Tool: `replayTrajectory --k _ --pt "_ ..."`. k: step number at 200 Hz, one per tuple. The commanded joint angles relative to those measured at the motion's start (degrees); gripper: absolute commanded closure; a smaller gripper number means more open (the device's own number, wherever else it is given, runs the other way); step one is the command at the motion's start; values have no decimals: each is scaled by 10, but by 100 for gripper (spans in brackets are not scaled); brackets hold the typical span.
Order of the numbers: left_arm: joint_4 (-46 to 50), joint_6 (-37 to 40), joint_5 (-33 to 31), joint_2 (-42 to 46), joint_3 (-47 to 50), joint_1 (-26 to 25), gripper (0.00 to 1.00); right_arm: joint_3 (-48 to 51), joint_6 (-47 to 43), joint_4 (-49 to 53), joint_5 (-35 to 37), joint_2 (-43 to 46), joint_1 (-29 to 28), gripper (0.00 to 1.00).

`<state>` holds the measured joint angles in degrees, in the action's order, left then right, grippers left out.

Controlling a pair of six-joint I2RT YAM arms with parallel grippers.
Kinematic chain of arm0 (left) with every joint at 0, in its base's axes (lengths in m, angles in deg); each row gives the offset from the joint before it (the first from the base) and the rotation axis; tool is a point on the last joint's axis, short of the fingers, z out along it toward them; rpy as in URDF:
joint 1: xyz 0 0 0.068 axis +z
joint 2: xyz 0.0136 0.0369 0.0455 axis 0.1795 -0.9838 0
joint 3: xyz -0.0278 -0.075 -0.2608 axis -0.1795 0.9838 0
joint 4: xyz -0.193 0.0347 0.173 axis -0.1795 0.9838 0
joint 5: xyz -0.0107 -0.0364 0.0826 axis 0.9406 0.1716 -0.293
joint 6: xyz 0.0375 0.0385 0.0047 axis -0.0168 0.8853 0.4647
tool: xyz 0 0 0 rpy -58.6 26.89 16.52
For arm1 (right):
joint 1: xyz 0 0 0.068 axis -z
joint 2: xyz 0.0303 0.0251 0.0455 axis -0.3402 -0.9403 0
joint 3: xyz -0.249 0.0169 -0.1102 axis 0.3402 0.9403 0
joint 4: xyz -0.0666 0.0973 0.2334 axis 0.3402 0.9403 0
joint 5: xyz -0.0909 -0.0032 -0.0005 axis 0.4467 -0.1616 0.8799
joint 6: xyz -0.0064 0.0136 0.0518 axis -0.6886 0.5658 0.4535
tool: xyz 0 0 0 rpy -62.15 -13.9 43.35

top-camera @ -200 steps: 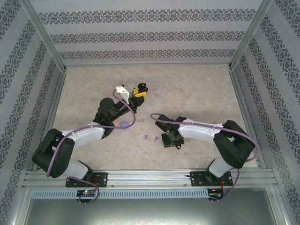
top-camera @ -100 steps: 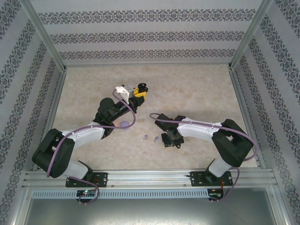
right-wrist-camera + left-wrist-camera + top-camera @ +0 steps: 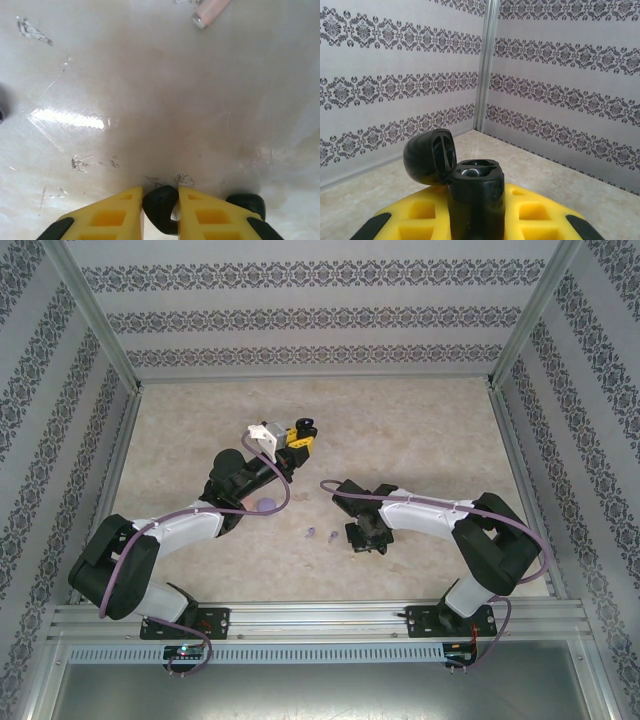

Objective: Insert the wireless bluetooth earbuds into the charging case

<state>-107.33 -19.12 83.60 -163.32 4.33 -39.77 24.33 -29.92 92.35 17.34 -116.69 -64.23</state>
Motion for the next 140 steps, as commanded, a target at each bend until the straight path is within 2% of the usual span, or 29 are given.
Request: replayTrajectory --k 1,44,90,140 --pt "-2 10 12 14 -11 -9 100 8 -14 15 38 -8 14 82" --pt "-2 10 17 19 -11 -10 100 11 -9 14 47 33 18 86" --pt "2 29 21 29 -10 -11 100 6 6 8 46 134 33 86" --pt "-10 76 47 36 -17 -12 100 -60 -2 -2 22 261 96 86"
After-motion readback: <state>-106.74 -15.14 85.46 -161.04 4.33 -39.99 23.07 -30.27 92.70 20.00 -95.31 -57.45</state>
